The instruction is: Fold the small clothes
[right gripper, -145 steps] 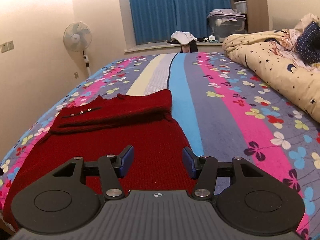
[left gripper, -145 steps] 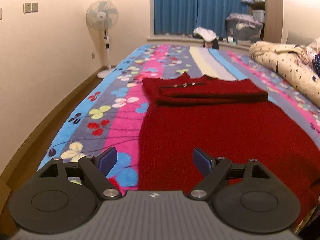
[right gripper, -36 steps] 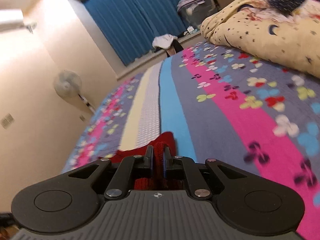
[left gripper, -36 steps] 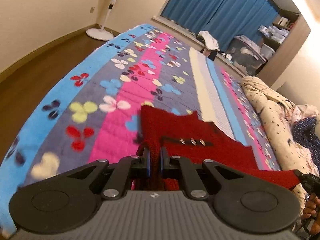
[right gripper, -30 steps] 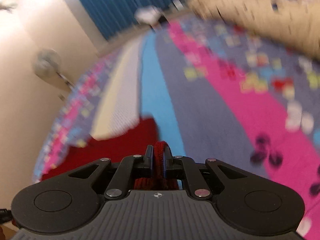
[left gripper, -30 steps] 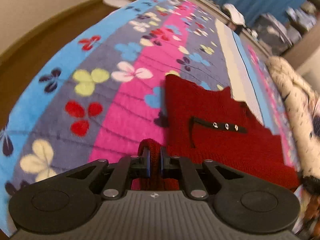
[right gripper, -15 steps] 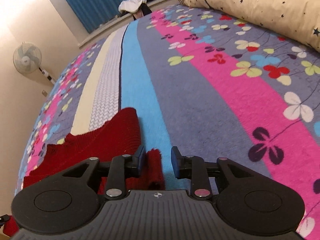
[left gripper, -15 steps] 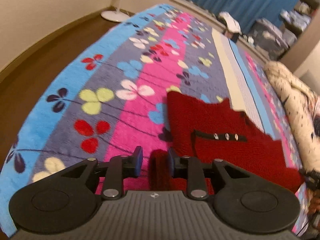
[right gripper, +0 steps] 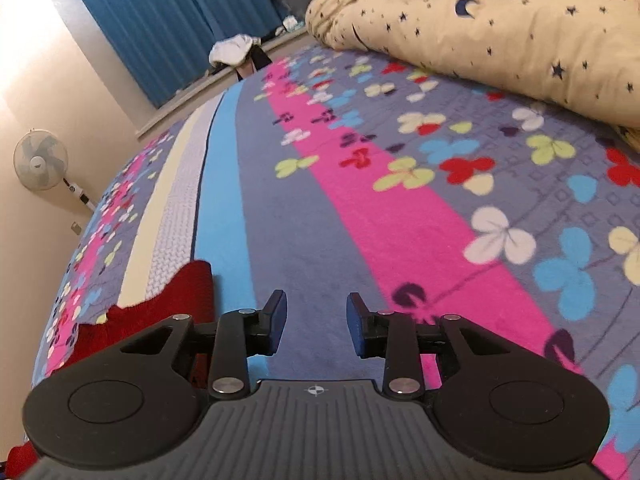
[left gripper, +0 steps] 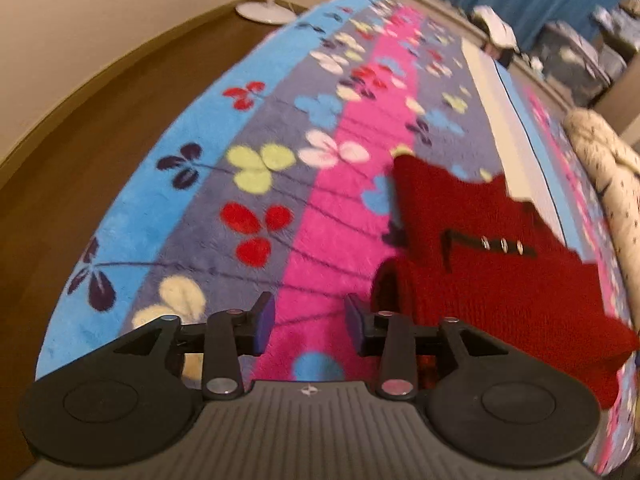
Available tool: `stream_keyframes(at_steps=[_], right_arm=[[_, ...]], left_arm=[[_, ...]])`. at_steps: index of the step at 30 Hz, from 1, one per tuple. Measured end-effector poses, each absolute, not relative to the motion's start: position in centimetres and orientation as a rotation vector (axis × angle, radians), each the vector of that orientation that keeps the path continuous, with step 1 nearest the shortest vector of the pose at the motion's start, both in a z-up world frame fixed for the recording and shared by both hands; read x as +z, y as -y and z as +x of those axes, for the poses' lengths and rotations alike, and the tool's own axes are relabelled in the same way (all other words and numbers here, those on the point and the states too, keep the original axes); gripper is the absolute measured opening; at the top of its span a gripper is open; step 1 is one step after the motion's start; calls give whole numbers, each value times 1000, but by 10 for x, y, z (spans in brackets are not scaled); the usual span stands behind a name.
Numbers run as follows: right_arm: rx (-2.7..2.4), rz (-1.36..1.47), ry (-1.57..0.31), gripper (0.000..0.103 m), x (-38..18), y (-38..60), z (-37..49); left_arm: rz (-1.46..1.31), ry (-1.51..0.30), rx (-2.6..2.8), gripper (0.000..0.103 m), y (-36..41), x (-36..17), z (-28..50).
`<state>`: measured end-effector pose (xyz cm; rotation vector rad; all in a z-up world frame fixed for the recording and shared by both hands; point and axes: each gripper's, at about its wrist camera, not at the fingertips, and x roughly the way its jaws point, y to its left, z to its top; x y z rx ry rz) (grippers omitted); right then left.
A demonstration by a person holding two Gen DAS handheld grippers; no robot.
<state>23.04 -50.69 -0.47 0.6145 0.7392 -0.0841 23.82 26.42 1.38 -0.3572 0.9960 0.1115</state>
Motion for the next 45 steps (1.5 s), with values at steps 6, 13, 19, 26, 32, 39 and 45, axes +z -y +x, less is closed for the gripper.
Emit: stream_keyframes(at_steps=[6, 13, 19, 26, 32, 39, 45], right_arm=[[55, 497, -911, 46, -23, 479, 239], [133, 371, -933, 46, -24, 447, 250], [164, 393, -885, 46, -19, 436, 267], [168, 467, -812, 46, -14, 422, 288], [113, 560, -807, 46, -22, 426, 305], [88, 560, -825, 46, -32, 424, 316], [76, 601, -838, 47, -39, 428, 321]], left_arm=[[-208, -1026, 14, 65, -225, 5, 245], [-156, -1043, -14, 65, -206, -3, 256], [-147, -1038, -49, 65, -195, -7, 276], [-199, -968, -35, 65, -196, -5, 304], [-242, -977, -11, 65, -203, -11, 321], [-288, -970, 15, 65, -209, -15, 329], [-333, -966, 32, 60, -211, -18, 336]])
